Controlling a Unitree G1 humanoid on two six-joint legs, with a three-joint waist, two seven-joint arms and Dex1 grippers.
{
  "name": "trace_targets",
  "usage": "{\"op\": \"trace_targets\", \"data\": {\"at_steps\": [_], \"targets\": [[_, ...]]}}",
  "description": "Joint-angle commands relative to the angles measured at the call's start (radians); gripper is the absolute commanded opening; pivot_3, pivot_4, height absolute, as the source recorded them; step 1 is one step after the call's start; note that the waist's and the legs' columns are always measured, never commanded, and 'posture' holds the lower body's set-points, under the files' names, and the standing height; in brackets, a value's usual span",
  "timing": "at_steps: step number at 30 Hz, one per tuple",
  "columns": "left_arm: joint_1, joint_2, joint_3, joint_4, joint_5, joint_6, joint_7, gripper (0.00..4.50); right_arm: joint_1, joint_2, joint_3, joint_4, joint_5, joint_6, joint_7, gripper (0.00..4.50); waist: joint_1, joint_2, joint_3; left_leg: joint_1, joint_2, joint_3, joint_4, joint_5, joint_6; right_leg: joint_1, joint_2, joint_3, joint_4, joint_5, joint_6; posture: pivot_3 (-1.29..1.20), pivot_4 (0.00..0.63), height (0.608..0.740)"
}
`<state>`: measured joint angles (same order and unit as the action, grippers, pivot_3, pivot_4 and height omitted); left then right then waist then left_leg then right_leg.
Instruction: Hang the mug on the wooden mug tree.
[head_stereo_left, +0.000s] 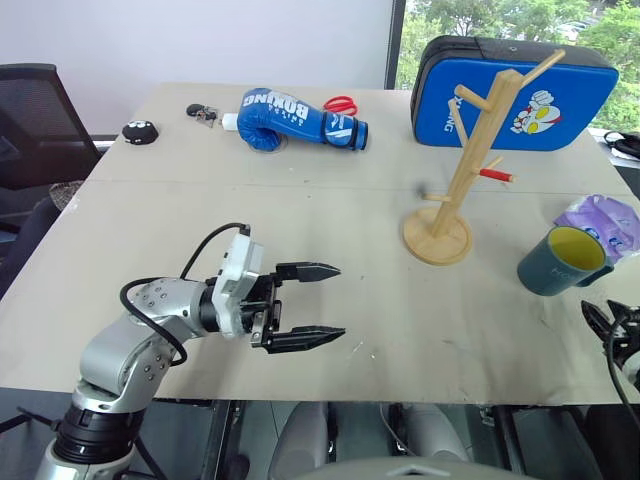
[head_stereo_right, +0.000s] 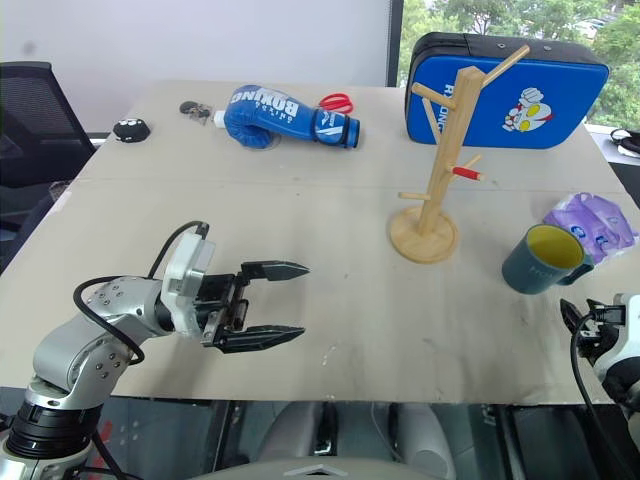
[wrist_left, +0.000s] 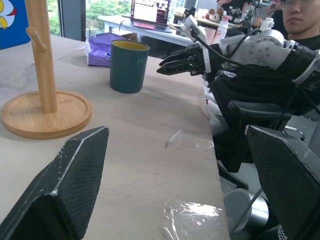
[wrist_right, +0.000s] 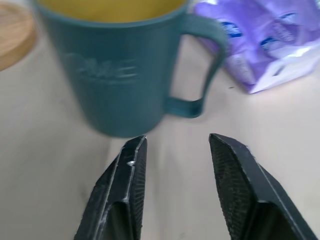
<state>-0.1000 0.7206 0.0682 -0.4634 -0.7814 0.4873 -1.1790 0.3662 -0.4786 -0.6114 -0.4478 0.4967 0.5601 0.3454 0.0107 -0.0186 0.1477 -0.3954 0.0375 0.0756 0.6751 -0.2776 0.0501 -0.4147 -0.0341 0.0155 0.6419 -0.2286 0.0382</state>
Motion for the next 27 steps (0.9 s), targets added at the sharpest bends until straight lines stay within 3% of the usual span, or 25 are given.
{"op": "trace_targets", "data": {"at_steps": [1, 20, 23, 25, 26, 27], "targets": [[0.001, 0.001, 0.010, -0.049, -0.015, -0.008, 0.010, 4.50, -0.042, -0.013, -0.025, 0.056, -0.031, -0.055, -0.012, 2.17, 0.001, 0.000, 0.000, 0.000, 0.000, 0.000, 0.000, 0.000, 0.000, 0.000, 0.000, 0.000, 0.000, 0.000, 0.000, 0.00, 0.150, 0.740], [0.054, 0.020, 0.064, -0.103, -0.033, -0.004, 0.064, 4.50, -0.283, -0.028, 0.071, 0.362, -0.102, -0.149, 0.026, 2.17, -0.001, 0.001, 0.000, 0.000, 0.000, 0.000, 0.000, 0.000, 0.000, 0.000, 0.000, 0.001, 0.000, 0.001, -0.001, 0.00, 0.150, 0.740], [0.063, 0.025, 0.081, -0.108, -0.047, 0.002, 0.065, 4.50, -0.325, -0.031, 0.085, 0.426, -0.110, -0.172, 0.037, 1.37, -0.001, 0.001, 0.001, 0.000, 0.000, 0.000, 0.000, 0.000, 0.000, 0.000, 0.001, 0.000, 0.000, 0.001, -0.001, 0.00, 0.150, 0.740], [0.069, 0.029, 0.090, -0.111, -0.058, 0.006, 0.064, 4.50, -0.341, -0.032, 0.090, 0.451, -0.113, -0.188, 0.044, 0.34, -0.001, 0.001, 0.001, 0.000, 0.000, 0.000, 0.000, 0.000, 0.000, 0.000, 0.001, 0.001, 0.000, 0.001, -0.001, 0.00, 0.150, 0.740], [0.072, 0.030, 0.094, -0.111, -0.066, 0.009, 0.065, 4.50, -0.345, -0.033, 0.091, 0.457, -0.115, -0.195, 0.049, 0.06, -0.001, 0.001, 0.001, 0.000, 0.000, 0.000, 0.000, 0.000, 0.000, 0.000, 0.001, 0.000, 0.000, 0.001, -0.001, 0.00, 0.150, 0.740], [0.076, 0.031, 0.098, -0.113, -0.074, 0.012, 0.066, 4.50, -0.347, -0.034, 0.093, 0.458, -0.115, -0.202, 0.056, 0.06, -0.002, 0.001, 0.001, 0.000, 0.000, 0.000, 0.000, 0.000, 0.000, 0.000, 0.001, 0.000, 0.000, 0.001, -0.001, 0.00, 0.150, 0.740]]}}
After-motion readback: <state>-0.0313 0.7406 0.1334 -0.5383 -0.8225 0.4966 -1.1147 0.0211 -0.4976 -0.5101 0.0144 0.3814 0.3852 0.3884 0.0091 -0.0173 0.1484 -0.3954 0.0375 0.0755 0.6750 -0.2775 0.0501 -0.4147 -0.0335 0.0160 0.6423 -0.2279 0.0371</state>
